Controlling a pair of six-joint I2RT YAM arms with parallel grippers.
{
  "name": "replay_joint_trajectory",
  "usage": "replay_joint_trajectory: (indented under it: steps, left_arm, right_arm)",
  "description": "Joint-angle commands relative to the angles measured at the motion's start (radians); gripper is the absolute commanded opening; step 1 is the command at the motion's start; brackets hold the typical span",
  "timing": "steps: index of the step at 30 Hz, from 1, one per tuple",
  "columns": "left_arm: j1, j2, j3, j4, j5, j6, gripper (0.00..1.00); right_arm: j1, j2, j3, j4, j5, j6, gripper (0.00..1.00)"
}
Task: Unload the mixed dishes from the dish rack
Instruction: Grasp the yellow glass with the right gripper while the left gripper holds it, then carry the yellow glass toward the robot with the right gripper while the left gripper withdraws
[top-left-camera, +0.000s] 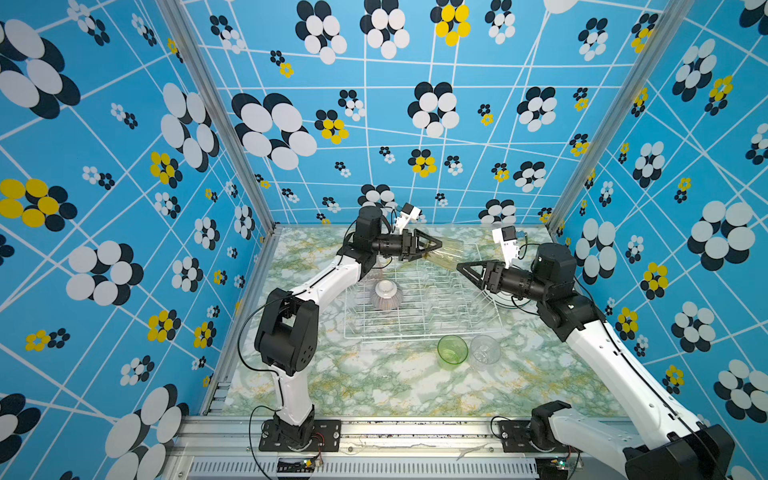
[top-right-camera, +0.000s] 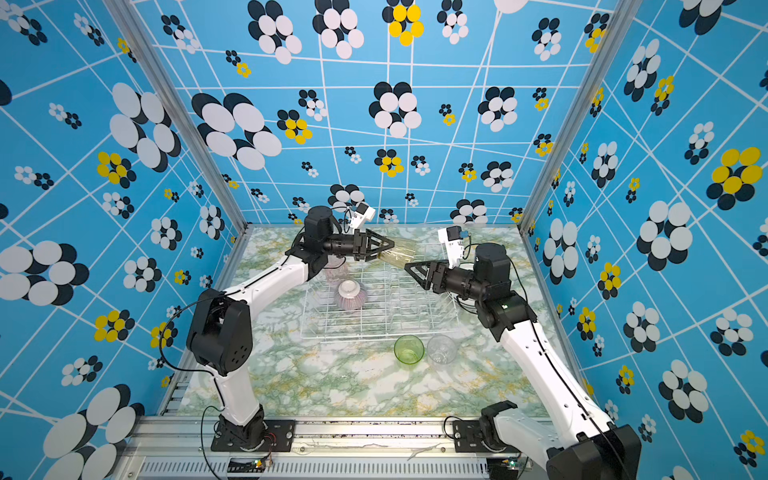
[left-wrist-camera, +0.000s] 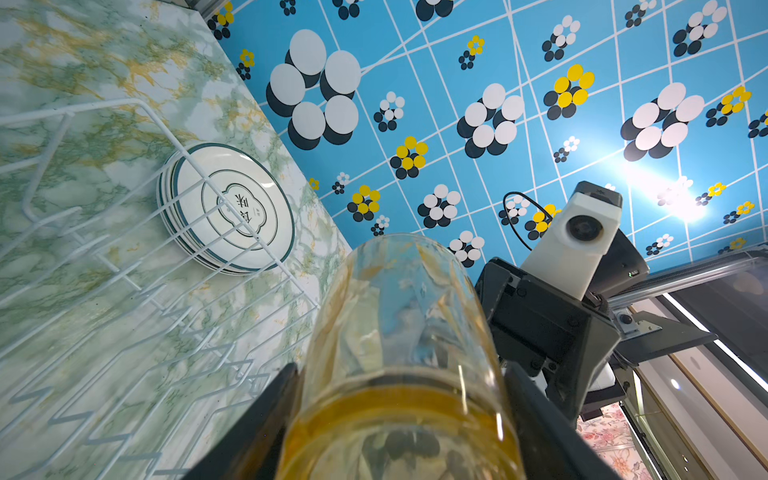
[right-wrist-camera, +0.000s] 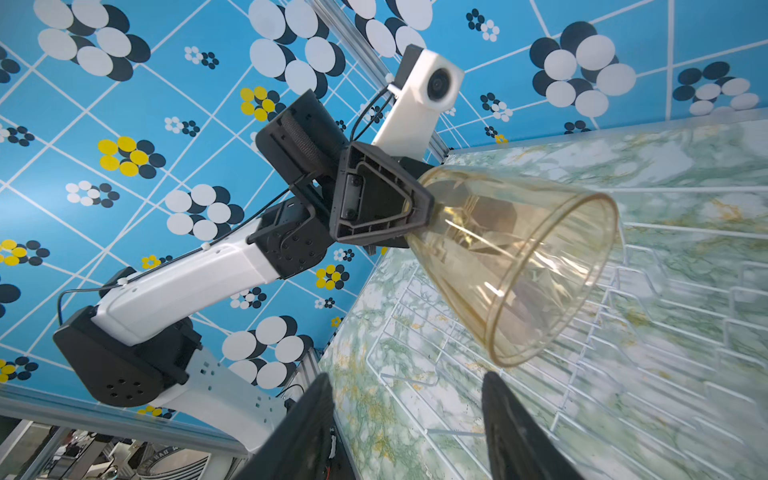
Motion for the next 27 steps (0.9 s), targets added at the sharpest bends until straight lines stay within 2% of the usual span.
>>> replay_joint_trajectory:
  steps: [1,6,12,17,27]
  left_arm:
    - [-0.004,-0.015,0.029,0.013,0.035,0.020,0.53]
    - [-0.010,-0.015,0.028,0.015,0.045,0.017,0.53]
    - [-0.019,-0.015,0.028,0.056,0.062,-0.016,0.53]
    - [-0.027,-0.006,0.033,0.127,0.069,-0.072,0.53]
    - [-0.055,0.047,0.060,0.282,0.082,-0.202,0.53]
  right_arm:
    - [-0.030,-0.013,-0.021,0.019,-0.011,0.022,0.59]
    - [-0.041,0.032,-0.023,0.091,-0.065,0.057,0.58]
    - [-0.041,0.084,-0.034,0.257,-0.157,0.151,0.52]
    - [-0.041,0.107,-0.039,0.301,-0.178,0.179,0.50]
    - [-0.040,0.167,-0.083,0.525,-0.215,0.316,0.43]
